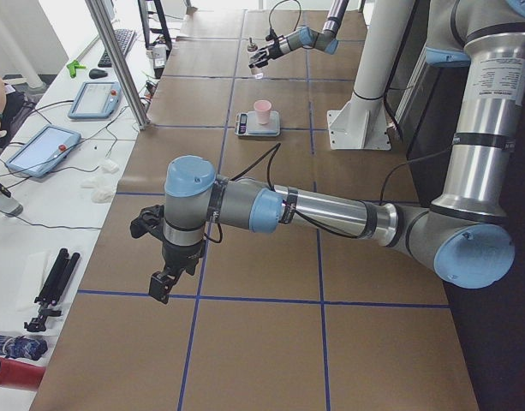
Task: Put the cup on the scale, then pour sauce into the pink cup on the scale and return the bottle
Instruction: 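Lower the bottle with the right gripper onto its original spot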
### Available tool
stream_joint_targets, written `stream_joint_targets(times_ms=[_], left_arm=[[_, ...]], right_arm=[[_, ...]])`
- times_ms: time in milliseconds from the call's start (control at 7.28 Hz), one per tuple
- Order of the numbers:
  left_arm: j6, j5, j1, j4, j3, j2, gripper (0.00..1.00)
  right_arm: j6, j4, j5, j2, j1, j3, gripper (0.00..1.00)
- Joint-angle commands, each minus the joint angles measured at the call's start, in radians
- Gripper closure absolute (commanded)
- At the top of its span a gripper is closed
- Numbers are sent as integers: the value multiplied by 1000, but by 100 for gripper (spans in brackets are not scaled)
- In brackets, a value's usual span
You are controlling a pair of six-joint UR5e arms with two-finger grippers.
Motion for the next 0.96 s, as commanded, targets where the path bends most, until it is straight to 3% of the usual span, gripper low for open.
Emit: stream_joint_targets(times_ms=[0,824], left_arm=[[-1,0,0,-1,-1,0,0],[-2,2,0,-1,-1,0,0]], right_arm=[[11,2,-47,-5,-3,-27,100],[11,3,-58,8,-7,-49,100]])
